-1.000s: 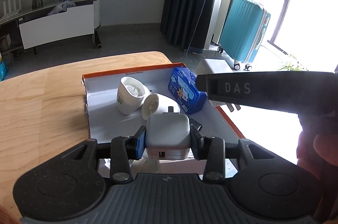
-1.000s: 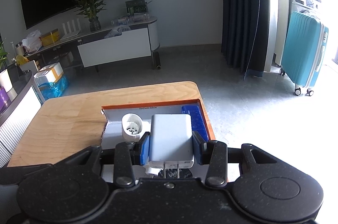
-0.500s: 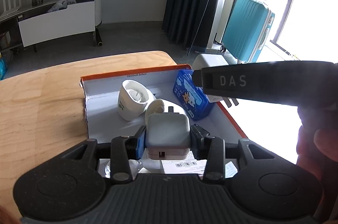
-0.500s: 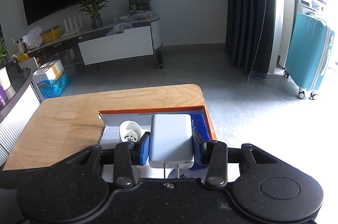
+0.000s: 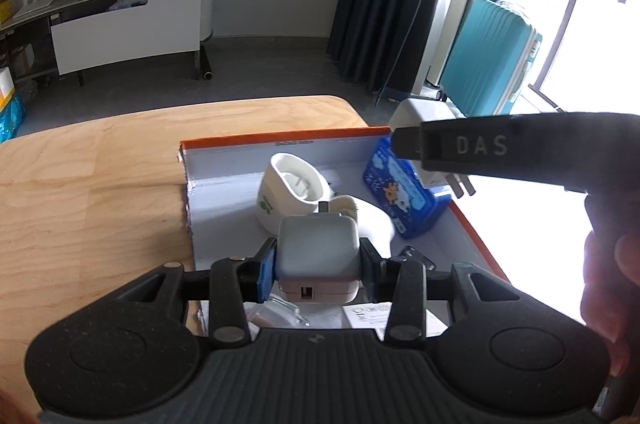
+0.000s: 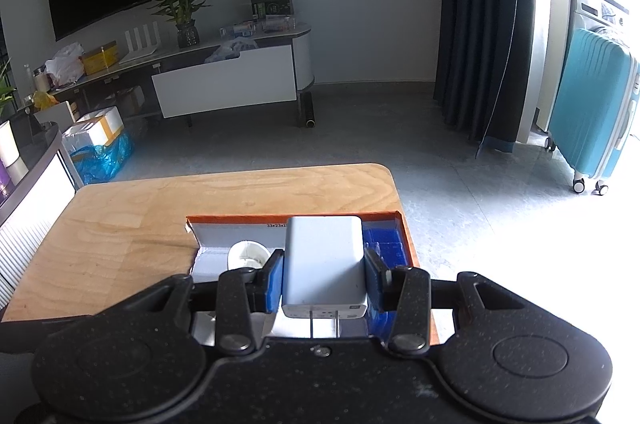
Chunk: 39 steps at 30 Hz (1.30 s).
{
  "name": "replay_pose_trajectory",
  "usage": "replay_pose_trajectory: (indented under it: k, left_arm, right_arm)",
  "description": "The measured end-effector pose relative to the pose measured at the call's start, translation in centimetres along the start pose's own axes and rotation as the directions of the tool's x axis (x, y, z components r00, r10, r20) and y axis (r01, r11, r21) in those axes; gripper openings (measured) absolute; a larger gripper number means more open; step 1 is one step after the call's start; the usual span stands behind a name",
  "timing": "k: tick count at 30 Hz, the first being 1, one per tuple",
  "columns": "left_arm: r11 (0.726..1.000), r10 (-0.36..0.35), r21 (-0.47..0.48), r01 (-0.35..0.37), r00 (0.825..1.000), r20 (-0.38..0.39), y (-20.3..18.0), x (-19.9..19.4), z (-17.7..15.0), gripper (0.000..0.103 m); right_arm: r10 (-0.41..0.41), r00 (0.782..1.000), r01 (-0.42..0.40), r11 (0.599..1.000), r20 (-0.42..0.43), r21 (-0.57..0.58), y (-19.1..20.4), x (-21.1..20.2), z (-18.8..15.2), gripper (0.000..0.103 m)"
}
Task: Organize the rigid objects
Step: 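Lower the right tool's adapter into the tray while the left tool lowers its adapter, then open the right tool to release its adapter while the left tool releases its adapter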
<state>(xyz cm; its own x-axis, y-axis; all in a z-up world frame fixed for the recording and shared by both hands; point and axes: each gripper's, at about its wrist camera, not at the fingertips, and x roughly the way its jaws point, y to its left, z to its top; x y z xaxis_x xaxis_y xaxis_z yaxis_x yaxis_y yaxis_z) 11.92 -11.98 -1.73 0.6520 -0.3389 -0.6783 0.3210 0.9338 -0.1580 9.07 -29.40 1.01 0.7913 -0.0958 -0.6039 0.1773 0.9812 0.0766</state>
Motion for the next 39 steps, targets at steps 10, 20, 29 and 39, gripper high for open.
replay_pose_trajectory:
  k: [10,20,29,39]
  left_arm:
    - [1.0,0.016,-0.019,-0.016,1.0,-0.007,1.4,0.6,0.3,0.042]
    - [1.0,0.014,-0.023,-0.014,1.0,-0.014,1.8,1.2,0.4,0.042]
    - [0.999,0.022,-0.028,-0.023,0.999,-0.033,2.3,2.1,0.4,0.042]
    - [0.999,0.01,-0.036,-0.012,0.999,-0.053,2.5,3.0,0.2,0.042]
  right_arm:
    - [-0.001,1.0,0.001,1.0,-0.013,-0.005,0.2,1.0,0.3,0.05]
    - [-0.009,1.0,0.009,1.0,-0.029,-0.011,0.1,2.2,0.4,0.05]
    - [-0.021,1.0,0.021,1.0,-0.001,-0.004,-0.2,3.8,1.0,0.051]
    - [-0.032,0.998,0.029,0.999,0.061,0.046,-2.0,1.8,0.5,0.061]
